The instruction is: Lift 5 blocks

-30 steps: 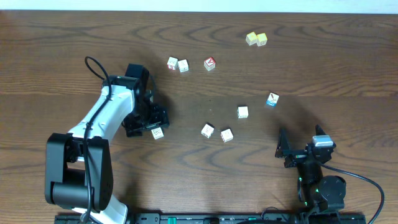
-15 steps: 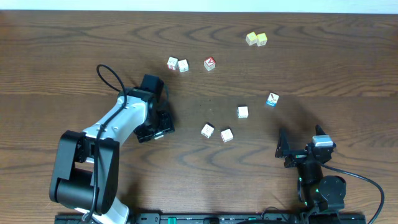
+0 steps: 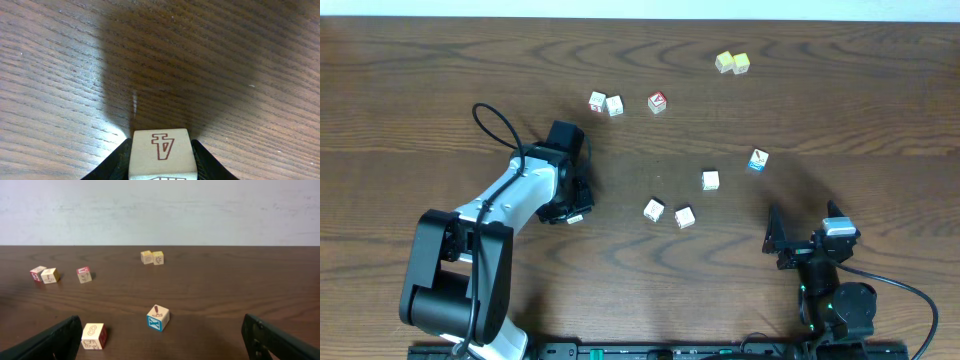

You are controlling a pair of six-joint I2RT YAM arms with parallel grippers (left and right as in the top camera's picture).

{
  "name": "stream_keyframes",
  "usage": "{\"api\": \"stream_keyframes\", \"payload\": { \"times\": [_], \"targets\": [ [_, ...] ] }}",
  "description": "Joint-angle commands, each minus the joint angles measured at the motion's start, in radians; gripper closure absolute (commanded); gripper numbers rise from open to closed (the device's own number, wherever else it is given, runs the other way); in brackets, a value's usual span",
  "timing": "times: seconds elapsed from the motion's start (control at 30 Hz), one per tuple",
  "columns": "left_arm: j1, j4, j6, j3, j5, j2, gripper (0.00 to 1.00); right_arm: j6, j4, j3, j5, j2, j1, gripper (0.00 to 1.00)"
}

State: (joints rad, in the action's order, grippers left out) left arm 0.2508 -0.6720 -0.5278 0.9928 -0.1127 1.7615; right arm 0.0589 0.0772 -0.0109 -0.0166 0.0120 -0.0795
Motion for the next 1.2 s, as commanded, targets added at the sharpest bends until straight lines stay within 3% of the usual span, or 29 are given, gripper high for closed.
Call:
{"api": "stream_keyframes", "payload": {
  "times": [0.0, 0.13, 0.53, 0.73, 1.17],
  "targets": [
    [0.003, 0.0, -0.009, -0.01, 0.02, 0.0, 0.65, -0.012, 0.001, 0.003, 0.008, -0.006, 0.009, 0.01],
    [0.003, 0.0, -0.006, -0.01, 0.006, 0.0, 0.72, -0.012, 0.001, 0.003, 0.008, -0.006, 0.009, 0.01],
    [0.004, 0.026, 0.2, -0.01, -0.176, 0.0, 0.72, -0.012, 0.001, 0.003, 0.008, -0.006, 0.009, 0.01],
    [0.004, 0.03, 0.263, -0.01, -0.175, 0.0, 0.72, -0.012, 0.001, 0.003, 0.008, -0.006, 0.009, 0.01],
    [0.056, 0.084, 0.273, -0.01, -0.15, 0.0, 0.72, -0.012, 0.001, 0.003, 0.008, -0.006, 0.009, 0.01]
  ]
}}
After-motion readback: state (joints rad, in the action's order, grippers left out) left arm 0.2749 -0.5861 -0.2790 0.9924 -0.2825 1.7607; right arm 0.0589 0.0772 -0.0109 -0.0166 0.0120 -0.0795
